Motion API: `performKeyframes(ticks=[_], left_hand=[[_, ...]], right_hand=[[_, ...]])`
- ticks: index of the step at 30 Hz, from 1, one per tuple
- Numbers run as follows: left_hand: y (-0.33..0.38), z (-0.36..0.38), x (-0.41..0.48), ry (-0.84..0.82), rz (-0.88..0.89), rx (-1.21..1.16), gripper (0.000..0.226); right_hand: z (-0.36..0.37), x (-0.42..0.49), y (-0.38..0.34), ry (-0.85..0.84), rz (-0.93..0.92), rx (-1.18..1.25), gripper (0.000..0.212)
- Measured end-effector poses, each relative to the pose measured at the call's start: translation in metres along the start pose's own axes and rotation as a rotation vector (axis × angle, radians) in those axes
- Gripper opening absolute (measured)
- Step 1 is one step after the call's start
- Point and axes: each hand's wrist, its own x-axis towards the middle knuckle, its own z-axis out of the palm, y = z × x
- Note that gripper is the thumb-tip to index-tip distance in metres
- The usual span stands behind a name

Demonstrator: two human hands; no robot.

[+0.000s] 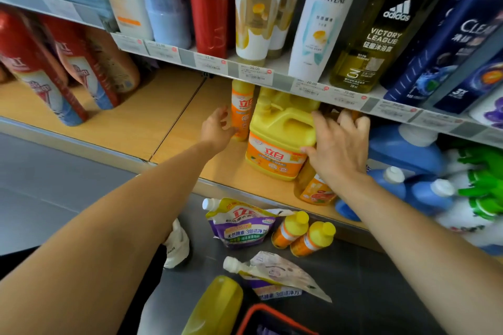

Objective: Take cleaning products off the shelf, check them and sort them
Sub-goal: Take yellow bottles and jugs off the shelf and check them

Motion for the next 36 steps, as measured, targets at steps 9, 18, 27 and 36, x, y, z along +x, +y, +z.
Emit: performKeyframes(ticks=[9,18,27,36], left_hand=[[0.01,-0.028,-0.083,-0.165,0.249,0.413,0.013],[0.068,0.036,-0.155,-0.523,0.659,0.542,0.027],[0.056,0.102,-0.176,-0.641,0.634,1.052,0.051],[0.07,0.071,-0.176,-0.685,0.774,0.906,0.039]], right_hand=[[-0.011,-0.007,-0.003,-0.05,0.002,0.009,0.076],[-0.029,-0.092,0.031,0.09,-0.076,0.498,0.033],[0.002,-0.164,0.043,-0.694,0.144,0.642,0.067],[0.018,-0.181,0.028,-0.699,0.162,0.623,0.036]])
